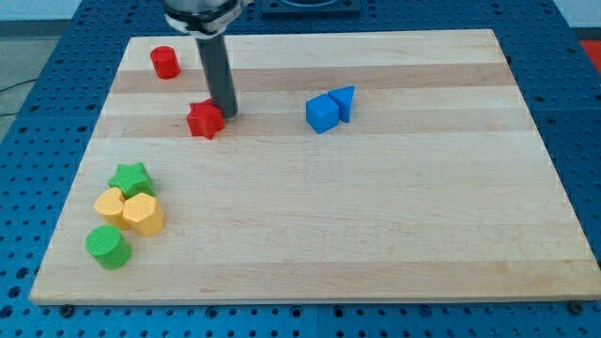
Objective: Move the red star towards the bottom of the red circle
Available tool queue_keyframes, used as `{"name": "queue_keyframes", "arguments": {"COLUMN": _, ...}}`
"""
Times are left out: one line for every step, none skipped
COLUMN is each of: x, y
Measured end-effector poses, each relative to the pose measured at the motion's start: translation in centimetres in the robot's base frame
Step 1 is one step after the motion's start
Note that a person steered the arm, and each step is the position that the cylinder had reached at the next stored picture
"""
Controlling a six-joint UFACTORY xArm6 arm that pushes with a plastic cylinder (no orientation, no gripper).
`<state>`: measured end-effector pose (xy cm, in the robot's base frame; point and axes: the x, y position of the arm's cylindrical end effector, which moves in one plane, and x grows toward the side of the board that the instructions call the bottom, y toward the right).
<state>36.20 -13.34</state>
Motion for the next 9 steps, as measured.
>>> {"name": "queue_keyframes", "arguments": {"x": 1.8, "y": 4.1}}
{"name": "queue_keyframes", "arguments": {"x": 3.2, "y": 2.0}}
{"name": "queue_keyframes", "arguments": {"x": 3.4, "y": -3.9}}
{"name": "queue_keyframes", "arguments": {"x": 3.1, "y": -2.0}}
{"name": "queue_keyframes", "arguments": {"x": 0.5, "y": 6.6}}
{"name": "queue_keyframes", "arguments": {"x": 0.7, "y": 5.5}}
{"name": "queue_keyframes", "arguments": {"x": 0.4, "y": 0.7}}
{"name": "queue_keyframes", "arguments": {"x": 0.2, "y": -5.0}}
{"name": "queue_keyframes", "arguments": {"x": 0.2, "y": -6.8}}
